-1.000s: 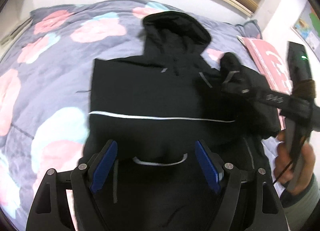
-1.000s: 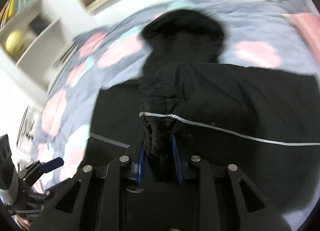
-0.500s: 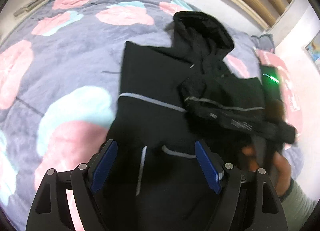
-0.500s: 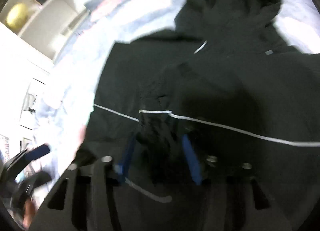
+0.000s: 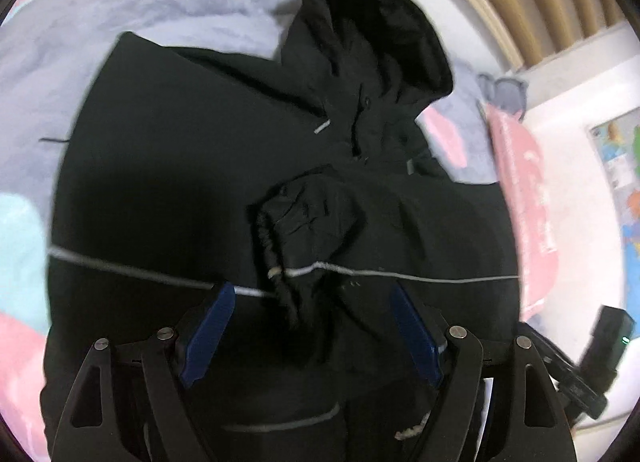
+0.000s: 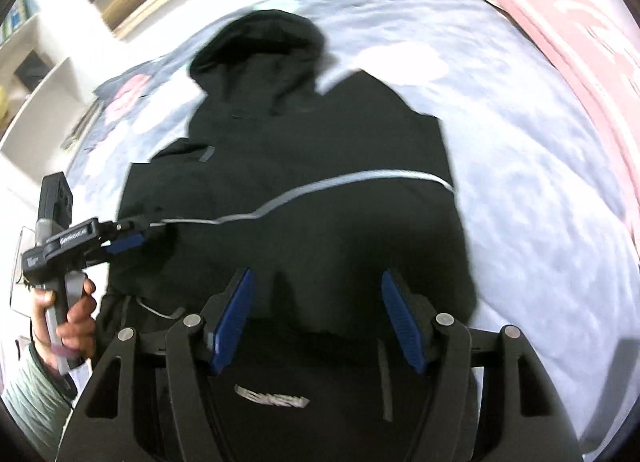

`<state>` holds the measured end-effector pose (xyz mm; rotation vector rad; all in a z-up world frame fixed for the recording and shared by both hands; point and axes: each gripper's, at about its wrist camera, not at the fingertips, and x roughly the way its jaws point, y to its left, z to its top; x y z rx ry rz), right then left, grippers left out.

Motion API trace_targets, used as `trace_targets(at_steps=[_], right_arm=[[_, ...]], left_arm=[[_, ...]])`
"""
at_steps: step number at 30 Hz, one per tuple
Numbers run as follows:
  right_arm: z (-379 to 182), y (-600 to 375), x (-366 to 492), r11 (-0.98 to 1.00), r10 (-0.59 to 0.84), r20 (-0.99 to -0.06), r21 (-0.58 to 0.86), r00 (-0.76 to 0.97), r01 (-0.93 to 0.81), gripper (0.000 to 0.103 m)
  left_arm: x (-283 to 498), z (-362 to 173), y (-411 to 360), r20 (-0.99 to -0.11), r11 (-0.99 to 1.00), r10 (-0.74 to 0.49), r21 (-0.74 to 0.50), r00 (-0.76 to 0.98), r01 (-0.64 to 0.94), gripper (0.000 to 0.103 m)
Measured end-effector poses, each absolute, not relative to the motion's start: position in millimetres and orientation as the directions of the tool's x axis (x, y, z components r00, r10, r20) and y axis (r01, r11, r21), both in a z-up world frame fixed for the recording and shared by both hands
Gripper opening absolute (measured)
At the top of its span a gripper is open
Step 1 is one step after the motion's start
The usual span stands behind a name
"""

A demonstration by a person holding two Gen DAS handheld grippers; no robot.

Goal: Fold large clothes

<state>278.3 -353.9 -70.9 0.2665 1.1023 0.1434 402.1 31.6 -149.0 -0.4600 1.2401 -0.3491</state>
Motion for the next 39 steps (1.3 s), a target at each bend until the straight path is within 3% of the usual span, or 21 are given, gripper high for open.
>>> trace_targets(at_steps=[1, 2, 3, 7, 14, 18, 21, 25, 27, 30, 31, 36, 39], right_arm=[[-74.3, -357.4, 277.3, 0.961, 0.238, -0.865, 0.277, 0.442, 0.026, 0.069], [-75.0, -361.2, 275.6, 0.963, 0.225, -0.869, 0.266, 0.442, 0.033, 0.069], [-74.6, -360.9, 273.4, 0.965, 0.217, -0.869, 0.259, 0.444, 0.036, 0.069], [-71.1, -367.0, 278.1, 0.970, 0.181, -0.866, 0.235, 0.467, 0.060, 0.069], [-86.5, -374.6, 310.7, 0.956, 0.202, -0.865, 0.275, 0.459, 0.098, 0.069], [-127.4, -347.3, 334.8, 0.966, 0.199, -0.908, 0.245, 0.369, 0.081, 0.072], [-156.2, -322.1, 344.9, 0.995, 0.060, -0.947, 0.081, 0.316, 0.054, 0.077], [-158.6, -326.0, 349.7, 0.992, 0.067, -0.953, 0.094, 0.296, 0.079, 0.077], [-148.2, -332.6, 350.1, 0.988, 0.101, -0.954, 0.130, 0.282, 0.087, 0.076], [-113.8, -334.1, 341.3, 0.974, 0.186, -0.918, 0.220, 0.349, 0.058, 0.077], [-103.4, -331.0, 338.9, 0.972, 0.201, -0.904, 0.233, 0.378, 0.039, 0.077], [-98.2, -288.9, 345.7, 0.980, 0.197, -0.891, 0.191, 0.409, -0.057, 0.077], [-138.6, -268.3, 357.3, 0.993, 0.113, -0.941, 0.099, 0.319, -0.060, 0.076]], left_arm=[[406.8, -155.5, 23.2, -0.839, 0.872, -0.473, -0.489, 0.268, 0.008, 0.066], [411.5, -161.5, 16.9, -0.850, 0.878, -0.467, -0.478, 0.245, 0.017, 0.031], [413.5, -165.9, 11.6, -0.862, 0.888, -0.453, -0.460, 0.227, 0.023, 0.024], [406.5, -137.2, 6.2, -0.848, 0.904, -0.425, -0.418, 0.318, 0.093, 0.019], [379.2, -76.9, 87.8, -0.784, 0.896, -0.403, -0.443, 0.472, 0.028, 0.018], [377.3, -114.6, 120.5, -0.861, 0.915, -0.349, -0.398, 0.369, -0.063, 0.019], [381.1, -164.6, 118.3, -0.919, 0.932, -0.318, -0.348, 0.234, -0.099, 0.021], [384.0, -160.3, 108.2, -0.920, 0.945, -0.282, -0.315, 0.272, -0.086, 0.025], [378.9, -144.1, 110.9, -0.909, 0.945, -0.278, -0.317, 0.310, -0.083, 0.031], [365.8, -102.6, 116.6, -0.869, 0.952, -0.242, -0.298, 0.432, -0.065, 0.055], [362.7, -89.7, 113.3, -0.847, 0.952, -0.244, -0.303, 0.472, -0.052, 0.068], [385.8, -84.4, 74.3, -0.830, 0.950, -0.301, -0.305, 0.469, 0.070, 0.069], [409.1, -140.2, 48.7, -0.915, 0.975, -0.219, -0.219, 0.338, 0.040, 0.064]])
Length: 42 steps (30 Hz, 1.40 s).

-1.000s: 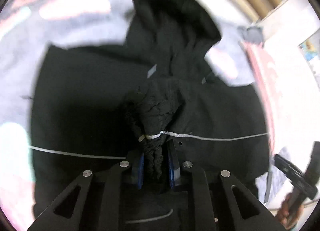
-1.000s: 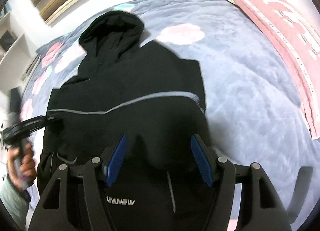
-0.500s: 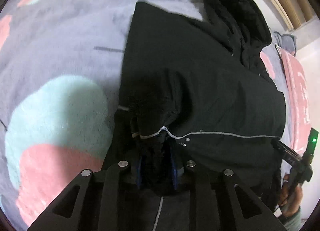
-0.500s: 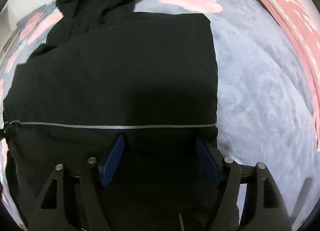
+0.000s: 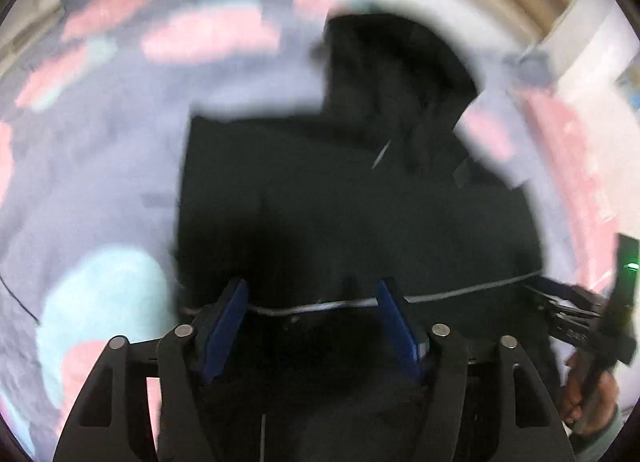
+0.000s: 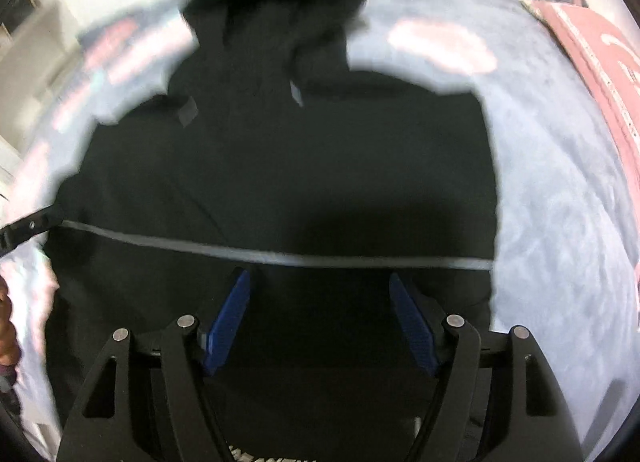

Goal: Fold large clothes

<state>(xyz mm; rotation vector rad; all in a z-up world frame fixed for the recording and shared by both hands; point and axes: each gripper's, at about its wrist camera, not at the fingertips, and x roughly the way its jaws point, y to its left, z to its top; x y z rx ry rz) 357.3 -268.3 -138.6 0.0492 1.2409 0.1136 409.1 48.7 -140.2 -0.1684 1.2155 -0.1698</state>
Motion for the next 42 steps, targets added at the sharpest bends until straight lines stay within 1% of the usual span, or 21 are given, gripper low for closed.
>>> trace_targets(at_steps=[1, 2, 3, 5, 7, 8, 10, 12, 14, 17, 19, 23, 28, 33, 38, 42], right_arm=[[-152.1, -267.1, 355.2, 0.995, 0.095, -0.951, 0.079, 0.294, -0.064, 0.076], [-159.1, -265.8, 352.3, 0.995, 0.084, -0.950, 0.063, 0.301, -0.076, 0.076], [-160.1, -263.3, 352.2, 0.995, 0.075, -0.949, 0.051, 0.308, -0.086, 0.076], [-159.5, -262.5, 355.1, 0.995, 0.076, -0.952, 0.052, 0.297, -0.088, 0.076], [-156.0, -266.7, 359.3, 0.993, 0.105, -0.960, 0.089, 0.261, -0.075, 0.076], [-153.2, -269.6, 361.2, 0.992, 0.117, -0.963, 0.103, 0.245, -0.068, 0.076], [-134.2, -280.6, 360.7, 0.985, 0.170, -0.957, 0.165, 0.233, -0.042, 0.076], [-105.3, -293.7, 356.3, 0.977, 0.211, -0.939, 0.211, 0.272, -0.030, 0.076], [-68.0, -308.7, 354.9, 0.973, 0.220, -0.916, 0.229, 0.337, -0.012, 0.076], [-30.4, -325.9, 362.5, 0.960, 0.251, -0.881, 0.281, 0.401, 0.016, 0.076], [-8.1, -335.2, 375.0, 0.949, 0.269, -0.857, 0.314, 0.439, 0.032, 0.076], [24.8, -350.8, 404.3, 0.943, 0.263, -0.822, 0.329, 0.505, 0.045, 0.076], [18.3, -352.4, 461.2, 0.938, 0.260, -0.811, 0.341, 0.524, 0.061, 0.076], [-23.0, -354.1, 534.1, 0.932, 0.276, -0.817, 0.356, 0.506, 0.066, 0.076], [-70.9, -340.3, 604.2, 0.938, 0.280, -0.834, 0.343, 0.476, 0.049, 0.076], [-110.8, -326.8, 652.0, 0.948, 0.265, -0.858, 0.316, 0.439, 0.047, 0.076]], left_arm=[[412.4, -154.7, 51.3, -0.934, 0.982, -0.187, -0.189, 0.306, 0.022, 0.062], [417.0, -173.6, 52.4, -0.948, 0.985, -0.167, -0.171, 0.271, 0.009, 0.062], [419.3, -177.8, 52.4, -0.949, 0.986, -0.163, -0.167, 0.270, 0.007, 0.063], [427.1, -175.4, 47.5, -0.961, 0.991, -0.129, -0.134, 0.245, -0.001, 0.063], [432.9, -168.4, 41.5, -0.967, 0.994, -0.106, -0.109, 0.234, -0.004, 0.062], [432.1, -159.4, 40.4, -0.963, 0.994, -0.104, -0.107, 0.249, 0.003, 0.061], [425.5, -133.8, 42.0, -0.945, 0.990, -0.140, -0.138, 0.294, 0.027, 0.061], [417.5, -92.7, 44.0, -0.910, 0.979, -0.202, -0.194, 0.363, 0.059, 0.061], [415.3, -50.9, 44.5, -0.873, 0.977, -0.212, -0.194, 0.439, 0.087, 0.061], [424.6, -2.6, 47.0, -0.830, 0.969, -0.248, -0.215, 0.500, 0.124, 0.061], [440.3, 17.5, 47.0, -0.811, 0.964, -0.267, -0.228, 0.521, 0.138, 0.061], [480.0, 42.5, 39.1, -0.786, 0.966, -0.259, -0.200, 0.561, 0.165, 0.061], [533.4, 30.0, 28.4, -0.799, 0.967, -0.255, -0.206, 0.545, 0.151, 0.064], [615.7, -28.6, 18.8, -0.830, 0.973, -0.230, -0.205, 0.508, 0.106, 0.064], [677.5, -83.1, 14.3, -0.844, 0.972, -0.228, -0.226, 0.485, 0.065, 0.064], [714.9, -120.6, 1.4, -0.871, 0.980, -0.197, -0.186, 0.449, 0.069, 0.064]])
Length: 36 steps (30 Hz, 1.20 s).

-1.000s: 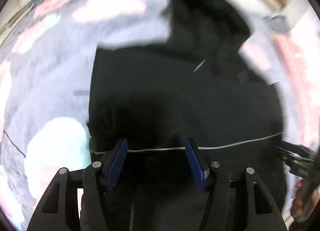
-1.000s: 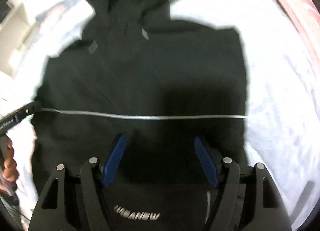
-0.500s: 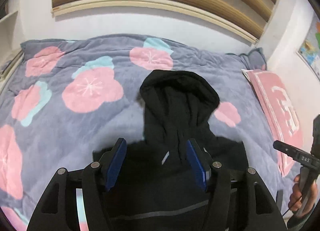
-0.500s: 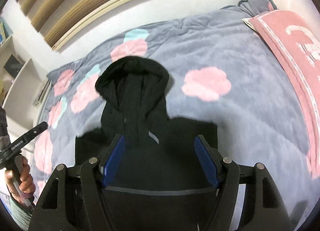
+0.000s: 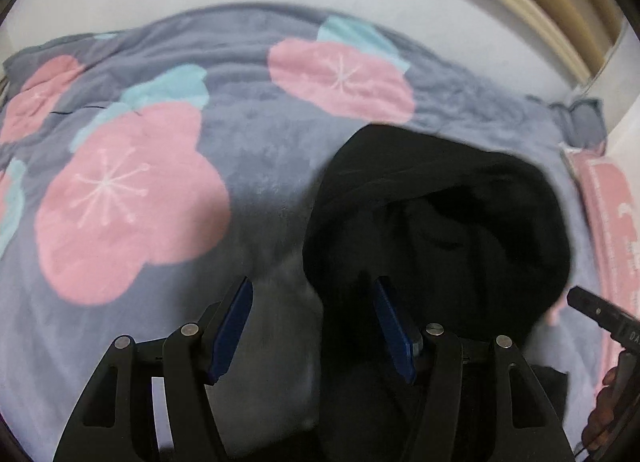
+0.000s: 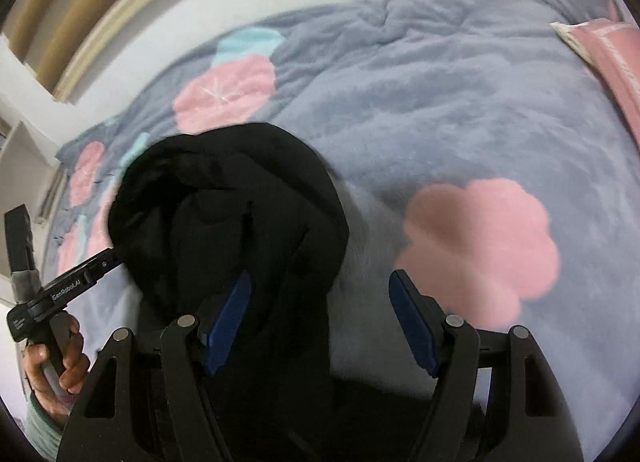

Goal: Fold large clothes

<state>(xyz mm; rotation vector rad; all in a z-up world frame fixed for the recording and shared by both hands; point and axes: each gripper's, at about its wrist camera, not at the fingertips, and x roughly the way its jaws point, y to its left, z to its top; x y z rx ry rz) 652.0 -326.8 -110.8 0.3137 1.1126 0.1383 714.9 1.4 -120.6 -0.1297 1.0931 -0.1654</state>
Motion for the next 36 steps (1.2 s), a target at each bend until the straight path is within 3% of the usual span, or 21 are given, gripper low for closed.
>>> trace_targets(at_steps=[2, 4, 5, 6, 8, 11, 12, 14, 16, 18, 22, 24, 26, 27, 36], right_arm=[[-130.6, -318.8, 672.2, 0.955, 0.246, -0.877, 0.291, 0.414, 0.049, 0.074], [-148.9, -311.5, 693.0, 0.968, 0.210, -0.904, 0.247, 0.373, 0.054, 0.030], [-152.5, -309.9, 701.5, 0.971, 0.200, -0.913, 0.232, 0.357, 0.049, 0.008], [-144.9, -314.4, 705.2, 0.973, 0.181, -0.905, 0.223, 0.384, 0.065, 0.008], [-108.1, -329.8, 695.5, 0.952, 0.228, -0.826, 0.300, 0.516, 0.060, 0.007], [-66.6, -334.9, 664.5, 0.953, 0.238, -0.726, 0.304, 0.645, -0.010, 0.008], [-68.3, -335.9, 657.7, 0.954, 0.238, -0.719, 0.299, 0.654, -0.019, 0.013], [-98.5, -338.9, 659.0, 0.959, 0.211, -0.769, 0.282, 0.604, 0.024, 0.017], [-140.2, -340.2, 668.9, 0.955, 0.218, -0.831, 0.290, 0.512, 0.063, 0.017], [-190.7, -335.3, 680.0, 0.956, 0.228, -0.892, 0.281, 0.391, 0.083, 0.019], [-207.5, -338.5, 680.7, 0.940, 0.287, -0.891, 0.333, 0.351, 0.077, 0.028], [-200.3, -343.9, 678.1, 0.936, 0.303, -0.892, 0.344, 0.336, 0.070, 0.039], [-190.9, -346.2, 667.8, 0.946, 0.290, -0.898, 0.322, 0.331, 0.046, 0.049], [-184.2, -347.3, 659.4, 0.949, 0.287, -0.899, 0.314, 0.332, 0.030, 0.051], [-95.1, -315.1, 651.5, 0.932, 0.361, -0.802, 0.334, 0.476, -0.143, 0.053]], left_arm=[[732.2, -134.6, -3.3, -0.877, 0.983, -0.181, -0.176, 0.444, 0.053, 0.064], [746.5, -138.7, -6.9, -0.876, 0.987, -0.155, -0.153, 0.457, 0.043, 0.058], [752.5, -135.5, -5.5, -0.867, 0.989, -0.144, -0.144, 0.476, 0.037, 0.024], [757.4, -131.1, -0.8, -0.861, 0.982, -0.185, -0.186, 0.474, 0.045, 0.010], [752.1, -105.1, 22.4, -0.786, 0.934, -0.332, -0.350, 0.521, 0.067, 0.009], [723.0, -73.3, 47.4, -0.662, 0.850, -0.491, -0.507, 0.567, 0.144, 0.011], [712.9, -70.6, 54.1, -0.641, 0.836, -0.514, -0.523, 0.569, 0.166, 0.012], [707.9, -88.9, 54.9, -0.685, 0.843, -0.519, -0.510, 0.512, 0.172, 0.012], [721.1, -149.6, 42.9, -0.838, 0.911, -0.409, -0.399, 0.361, 0.106, 0.012], [730.5, -200.1, 35.0, -0.905, 0.935, -0.354, -0.345, 0.234, 0.079, 0.014], [729.4, -202.4, 48.4, -0.849, 0.889, -0.453, -0.453, 0.273, 0.067, 0.019], [720.0, -192.8, 54.4, -0.837, 0.883, -0.466, -0.463, 0.286, 0.082, 0.029], [703.0, -177.9, 61.5, -0.850, 0.905, -0.423, -0.412, 0.315, 0.105, 0.051], [695.0, -170.9, 64.4, -0.850, 0.908, -0.417, -0.402, 0.321, 0.115, 0.054], [673.7, -65.5, 53.4, -0.728, 0.874, -0.486, -0.402, 0.483, 0.273, 0.056]])
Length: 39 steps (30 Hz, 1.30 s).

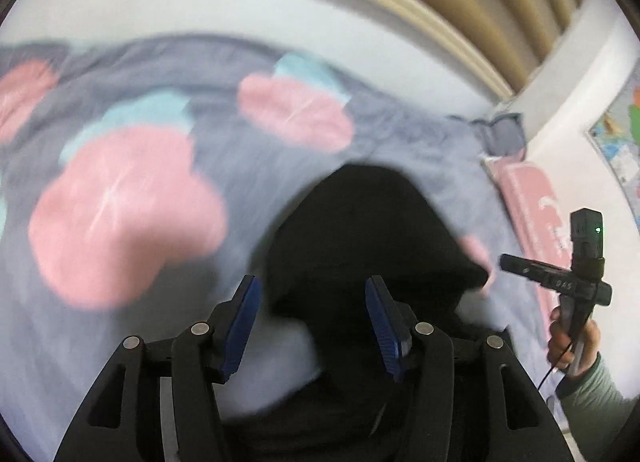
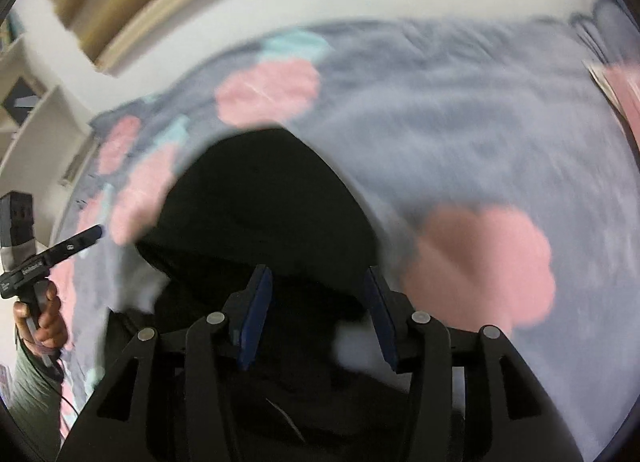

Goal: Fold large clothes

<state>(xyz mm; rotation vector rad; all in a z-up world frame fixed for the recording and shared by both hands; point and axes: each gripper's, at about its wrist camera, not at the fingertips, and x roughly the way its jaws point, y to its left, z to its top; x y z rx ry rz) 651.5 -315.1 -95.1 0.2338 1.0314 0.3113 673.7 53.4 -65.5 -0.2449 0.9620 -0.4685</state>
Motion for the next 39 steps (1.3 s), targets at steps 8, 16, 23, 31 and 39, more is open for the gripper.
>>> trace_targets(at_steps=[8, 16, 23, 31, 39], right_arm=[[-193.4, -276.6, 701.3, 0.952, 0.306, -0.889, 0.282, 0.340, -0.119, 0.052], [-182.5, -272.3, 691.0, 0.951, 0.309, -0.875, 0.273, 0.373, -0.147, 0.052], [-121.8, -255.7, 724.4, 0.927, 0.373, -0.776, 0.290, 0.508, -0.238, 0.053], [-216.8, -253.7, 765.9, 0.943, 0.329, -0.869, 0.283, 0.370, -0.174, 0.052], [-154.1, -267.0, 722.7, 0.922, 0.379, -0.834, 0.306, 0.401, -0.236, 0.053]], left_arm=[[736.9, -166.8, -12.0, -0.877, 0.931, -0.350, -0.290, 0.329, 0.220, 0.056], [725.4, -167.7, -10.5, -0.864, 0.931, -0.346, -0.270, 0.366, 0.244, 0.057], [725.6, -96.8, -9.0, -0.723, 0.880, -0.474, -0.370, 0.503, 0.297, 0.058], [758.3, -187.6, -18.5, -0.856, 0.946, -0.321, -0.273, 0.406, 0.173, 0.058], [723.5, -132.0, -2.2, -0.770, 0.900, -0.435, -0.361, 0.467, 0.244, 0.058]])
